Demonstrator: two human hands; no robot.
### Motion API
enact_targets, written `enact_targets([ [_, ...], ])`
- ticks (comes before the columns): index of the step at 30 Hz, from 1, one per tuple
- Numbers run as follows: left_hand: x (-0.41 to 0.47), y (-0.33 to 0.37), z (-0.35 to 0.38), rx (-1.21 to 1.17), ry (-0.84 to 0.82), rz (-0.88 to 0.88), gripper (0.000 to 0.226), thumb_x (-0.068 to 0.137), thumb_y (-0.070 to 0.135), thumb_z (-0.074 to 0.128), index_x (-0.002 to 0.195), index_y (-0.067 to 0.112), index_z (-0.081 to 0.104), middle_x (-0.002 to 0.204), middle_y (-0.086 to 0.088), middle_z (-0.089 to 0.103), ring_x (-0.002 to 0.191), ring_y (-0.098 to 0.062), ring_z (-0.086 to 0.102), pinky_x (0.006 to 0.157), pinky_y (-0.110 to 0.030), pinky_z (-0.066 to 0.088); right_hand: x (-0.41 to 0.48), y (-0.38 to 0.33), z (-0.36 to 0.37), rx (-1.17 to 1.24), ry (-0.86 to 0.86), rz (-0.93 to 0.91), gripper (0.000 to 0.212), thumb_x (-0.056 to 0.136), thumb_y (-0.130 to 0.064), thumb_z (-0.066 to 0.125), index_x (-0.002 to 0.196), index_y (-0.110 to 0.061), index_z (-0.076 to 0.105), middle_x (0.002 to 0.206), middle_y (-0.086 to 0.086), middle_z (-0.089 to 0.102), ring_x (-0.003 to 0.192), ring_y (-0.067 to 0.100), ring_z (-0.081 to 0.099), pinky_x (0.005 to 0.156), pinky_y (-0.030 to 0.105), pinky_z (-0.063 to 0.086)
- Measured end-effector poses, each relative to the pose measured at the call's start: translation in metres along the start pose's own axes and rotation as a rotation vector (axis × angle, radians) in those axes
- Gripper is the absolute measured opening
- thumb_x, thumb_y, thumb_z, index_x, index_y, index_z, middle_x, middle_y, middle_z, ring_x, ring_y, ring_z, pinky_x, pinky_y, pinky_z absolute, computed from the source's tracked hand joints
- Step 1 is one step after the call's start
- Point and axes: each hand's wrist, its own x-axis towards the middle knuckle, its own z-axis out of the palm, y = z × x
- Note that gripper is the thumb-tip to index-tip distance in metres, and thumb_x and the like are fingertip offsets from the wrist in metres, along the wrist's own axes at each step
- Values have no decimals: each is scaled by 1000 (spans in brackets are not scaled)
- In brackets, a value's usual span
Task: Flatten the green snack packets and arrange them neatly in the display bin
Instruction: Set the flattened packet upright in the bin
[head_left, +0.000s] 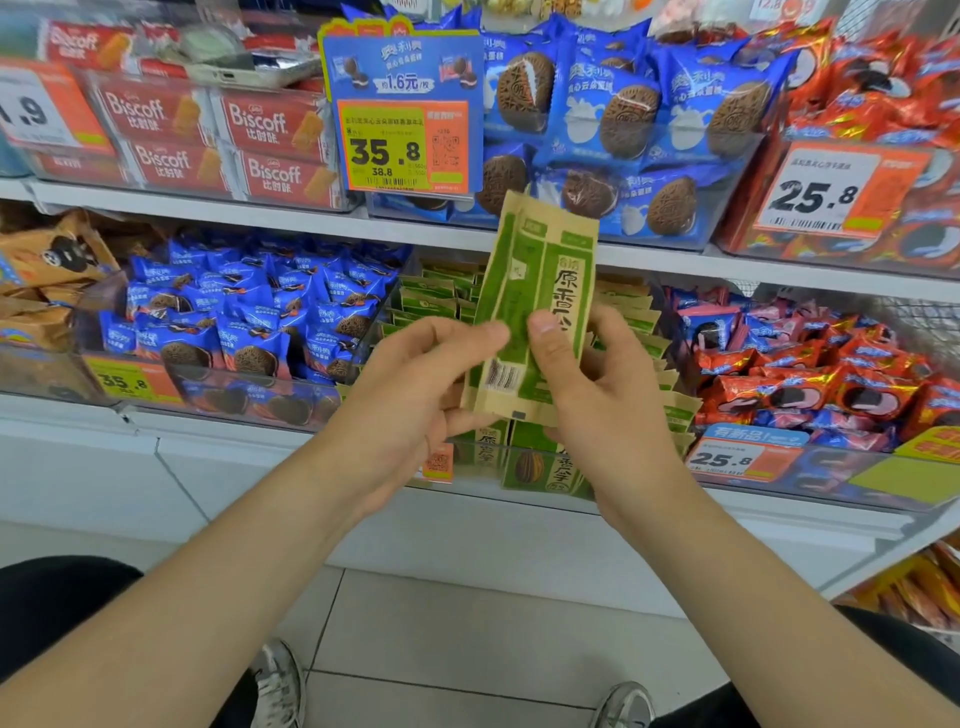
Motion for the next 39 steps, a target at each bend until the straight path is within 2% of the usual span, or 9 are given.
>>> enact_targets([
  [3,0,-2,1,64,0,1,31,101,15,66,130,3,64,114,-16,79,107,-32,78,93,-46,64,1,1,-2,-75,1,54,24,100,-46,68,120,-33,69,99,0,81,88,30,78,67,46,66],
  [6,1,-7,1,65,45,16,24,108,11,56,131,8,64,114,-14,80,109,-30,77,95,-43,63,2,0,-5,8,6,136,28,99,-46,69,113,-23,78,98,10,81,82,31,74,60,34,59],
  [9,2,-9,0,-9,69,42,24,109,7,53,131,7,60,115,-16,79,111,-32,76,97,-46,62,1,1,-5,122,-36,201,28,99,-36,71,116,-16,80,105,6,82,91,22,76,70,31,57],
  [11,2,-9,1,-29,72,50,24,108,7,54,131,7,61,114,-17,79,110,-32,76,95,-44,64,0,4,-4,154,-18,205,27,99,-32,71,118,-16,80,105,5,82,84,14,73,64,25,55],
  [21,0,-12,1,-47,12,4,40,92,22,69,131,10,70,121,-11,78,111,-29,76,89,-46,65,-3,-5,-3,-5,11,12,9,93,-13,78,96,-20,83,78,0,81,64,7,73,50,14,49],
  [23,1,-9,-1,-75,-8,-47,44,89,21,70,131,9,70,121,-13,78,110,-30,77,89,-47,65,-5,-7,-3,89,-1,94,11,93,-20,79,100,-13,84,85,5,81,70,12,76,53,18,54],
  [27,-1,-6,-3,73,-15,-57,46,82,26,76,125,13,74,113,-11,81,104,-30,79,85,-43,67,-6,-8,-5,193,-21,194,27,97,-28,73,107,-4,82,100,14,82,91,33,80,77,48,67],
  [33,-4,-3,5,65,-32,-30,34,102,35,62,126,13,73,116,-9,80,108,-29,78,90,-48,64,-1,-7,-8,54,106,-55,22,100,-20,71,87,-7,82,83,13,81,76,33,80,66,48,66],
  [39,3,-9,-2,71,321,214,35,100,23,71,124,14,47,102,-6,81,89,-22,80,70,-41,67,-1,-2,-5,273,-216,215,29,106,-24,59,128,-11,75,119,16,77,92,24,70,65,30,58],
])
